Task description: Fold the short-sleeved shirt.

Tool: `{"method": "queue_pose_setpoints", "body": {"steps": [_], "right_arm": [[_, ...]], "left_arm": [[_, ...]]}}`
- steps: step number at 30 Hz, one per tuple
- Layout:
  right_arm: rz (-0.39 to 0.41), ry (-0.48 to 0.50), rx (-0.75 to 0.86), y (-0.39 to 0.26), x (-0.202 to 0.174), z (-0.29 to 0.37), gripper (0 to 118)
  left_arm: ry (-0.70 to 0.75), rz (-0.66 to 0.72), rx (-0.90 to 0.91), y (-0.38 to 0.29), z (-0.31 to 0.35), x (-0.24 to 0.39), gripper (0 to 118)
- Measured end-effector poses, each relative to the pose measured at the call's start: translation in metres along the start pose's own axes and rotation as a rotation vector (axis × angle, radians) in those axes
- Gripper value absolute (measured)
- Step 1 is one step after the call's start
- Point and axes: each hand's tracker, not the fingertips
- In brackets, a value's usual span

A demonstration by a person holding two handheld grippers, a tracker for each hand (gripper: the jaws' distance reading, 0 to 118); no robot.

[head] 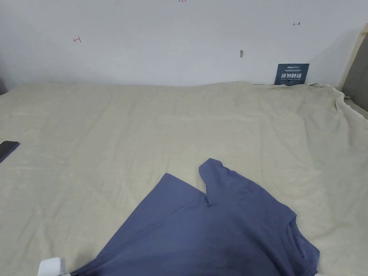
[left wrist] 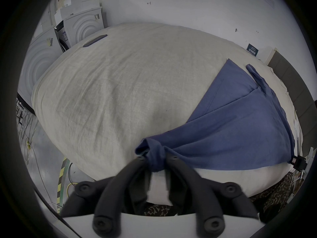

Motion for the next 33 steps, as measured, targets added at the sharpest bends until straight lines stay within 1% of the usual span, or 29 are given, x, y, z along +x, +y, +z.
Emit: {"method": "queue_pose_setpoints", "body": {"steps": [1,2,3,4,6,10,14,18,19,20,21,23,24,25,26,27,29,33], "right_arm": [[0.000,-0.005,-0.003,0.003,0.000,0.004,66],[-0.002,-0.009,0.006,0.006,0.000,0.009,85],[-0.009,0.003,0.030,0.011,0.001,0.016,96],[-0.015,0.021,0.071,0.017,0.001,0.024,98],[-0.023,0.031,0.133,0.036,-0.001,0.045,98],[0.007,0.048,0.290,0.075,-0.006,0.088,98],[0.033,0.033,0.445,0.103,-0.013,0.129,98],[0.052,-0.001,0.555,0.117,-0.018,0.155,97],[0.049,-0.009,0.573,0.118,-0.019,0.159,97],[0.050,-0.015,0.592,0.118,-0.020,0.162,95],[0.052,-0.019,0.602,0.118,-0.020,0.165,91],[0.058,-0.028,0.619,0.117,-0.021,0.168,64],[0.060,-0.033,0.625,0.115,-0.022,0.169,43],[0.064,-0.036,0.629,0.114,-0.023,0.168,12],[0.066,-0.036,0.634,0.112,-0.022,0.167,0],[0.062,-0.025,0.636,0.109,-0.021,0.167,0],[0.048,0.009,0.634,0.107,-0.018,0.165,0],[0.062,-0.020,0.634,0.107,-0.019,0.162,0]], "left_arm": [[0.006,0.005,0.001,0.002,0.004,0.000,80],[-0.009,0.018,0.008,0.004,0.012,0.000,99],[-0.055,0.040,0.038,0.007,0.019,0.000,112],[-0.080,0.056,0.066,0.011,0.027,0.001,118],[-0.136,0.054,0.164,0.024,0.050,0.006,118],[-0.160,-0.004,0.314,0.057,0.092,0.027,118],[-0.209,-0.079,0.462,0.086,0.128,0.050,118],[-0.223,-0.094,0.559,0.101,0.147,0.070,117],[-0.231,-0.097,0.572,0.102,0.149,0.074,115],[-0.237,-0.099,0.584,0.102,0.152,0.078,110],[-0.252,-0.107,0.604,0.101,0.154,0.081,101],[-0.274,-0.111,0.628,0.096,0.154,0.085,56],[-0.286,-0.112,0.621,0.095,0.153,0.087,34],[-0.313,-0.108,0.599,0.094,0.151,0.088,13],[-0.329,-0.100,0.579,0.093,0.147,0.087,2],[-0.345,-0.082,0.573,0.091,0.145,0.087,0],[-0.340,-0.072,0.567,0.086,0.143,0.085,0],[-0.325,-0.083,0.546,0.084,0.141,0.080,0]]}}
